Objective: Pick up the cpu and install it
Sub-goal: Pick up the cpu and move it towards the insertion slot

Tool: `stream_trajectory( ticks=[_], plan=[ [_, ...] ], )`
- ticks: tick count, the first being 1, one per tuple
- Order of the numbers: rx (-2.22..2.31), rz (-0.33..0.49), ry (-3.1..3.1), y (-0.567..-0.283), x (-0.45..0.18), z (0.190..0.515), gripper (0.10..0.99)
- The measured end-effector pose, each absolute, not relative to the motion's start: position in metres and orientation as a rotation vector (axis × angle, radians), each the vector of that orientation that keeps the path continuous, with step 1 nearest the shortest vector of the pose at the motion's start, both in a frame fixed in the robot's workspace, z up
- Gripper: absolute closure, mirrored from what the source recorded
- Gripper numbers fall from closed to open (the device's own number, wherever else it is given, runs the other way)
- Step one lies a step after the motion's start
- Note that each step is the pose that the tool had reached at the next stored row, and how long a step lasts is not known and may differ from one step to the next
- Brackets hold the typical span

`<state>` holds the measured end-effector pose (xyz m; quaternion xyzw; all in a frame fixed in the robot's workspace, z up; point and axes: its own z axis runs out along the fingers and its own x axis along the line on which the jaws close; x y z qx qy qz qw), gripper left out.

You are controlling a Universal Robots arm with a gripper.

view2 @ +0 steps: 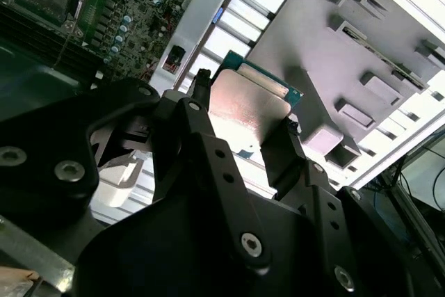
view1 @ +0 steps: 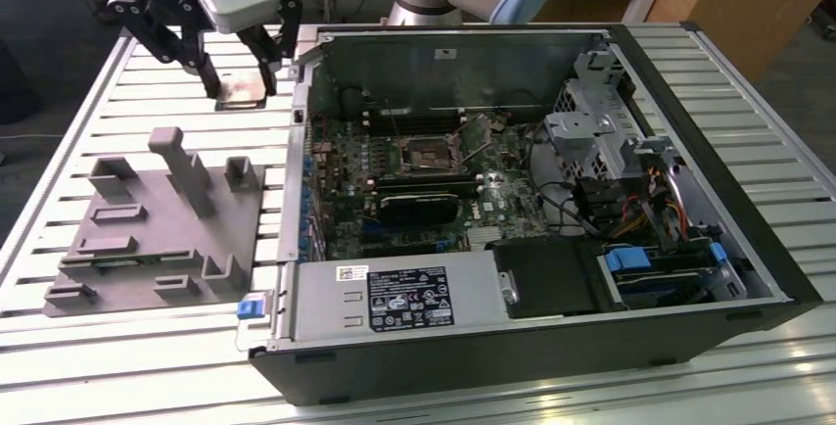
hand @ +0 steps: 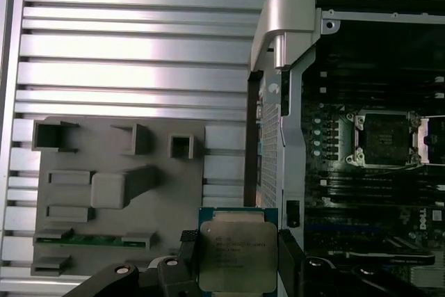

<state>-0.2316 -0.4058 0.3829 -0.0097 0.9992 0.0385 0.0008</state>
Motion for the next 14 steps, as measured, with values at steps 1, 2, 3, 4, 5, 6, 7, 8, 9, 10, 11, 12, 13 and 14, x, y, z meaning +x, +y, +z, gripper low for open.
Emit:
stream_trajectory(
  ticks=[1, 2, 3, 4, 5, 6, 7, 8, 9, 10, 11, 12, 13, 14],
  plan=[
    [-0.031, 0.121, 3.137, -0.406, -0.231, 0.383, 0.545],
    [-0.031, 0.121, 3.137, -0.406, -0.23, 0.383, 0.545],
    [-0.031, 0.121, 3.137, -0.406, -0.229, 0.383, 0.545],
    [-0.031, 0.121, 3.138, -0.406, -0.227, 0.383, 0.545],
    [-0.031, 0.121, 3.138, -0.406, -0.226, 0.383, 0.545],
    [-0.03, 0.121, 3.137, -0.406, -0.225, 0.383, 0.545],
    [-0.031, 0.121, 3.138, -0.406, -0.224, 0.383, 0.545],
    [-0.031, 0.121, 3.138, -0.406, -0.223, 0.383, 0.545],
    [-0.031, 0.121, 3.137, -0.406, -0.222, 0.383, 0.545],
    [-0.031, 0.121, 3.137, -0.406, -0.221, 0.383, 0.545],
    [-0.031, 0.121, 3.138, -0.406, -0.219, 0.383, 0.545],
    [-0.031, 0.121, 3.137, -0.406, -0.218, 0.383, 0.545],
    [-0.031, 0.121, 3.137, -0.406, -0.217, 0.383, 0.545],
    [-0.031, 0.121, 3.137, -0.406, -0.216, 0.383, 0.545]
  ],
)
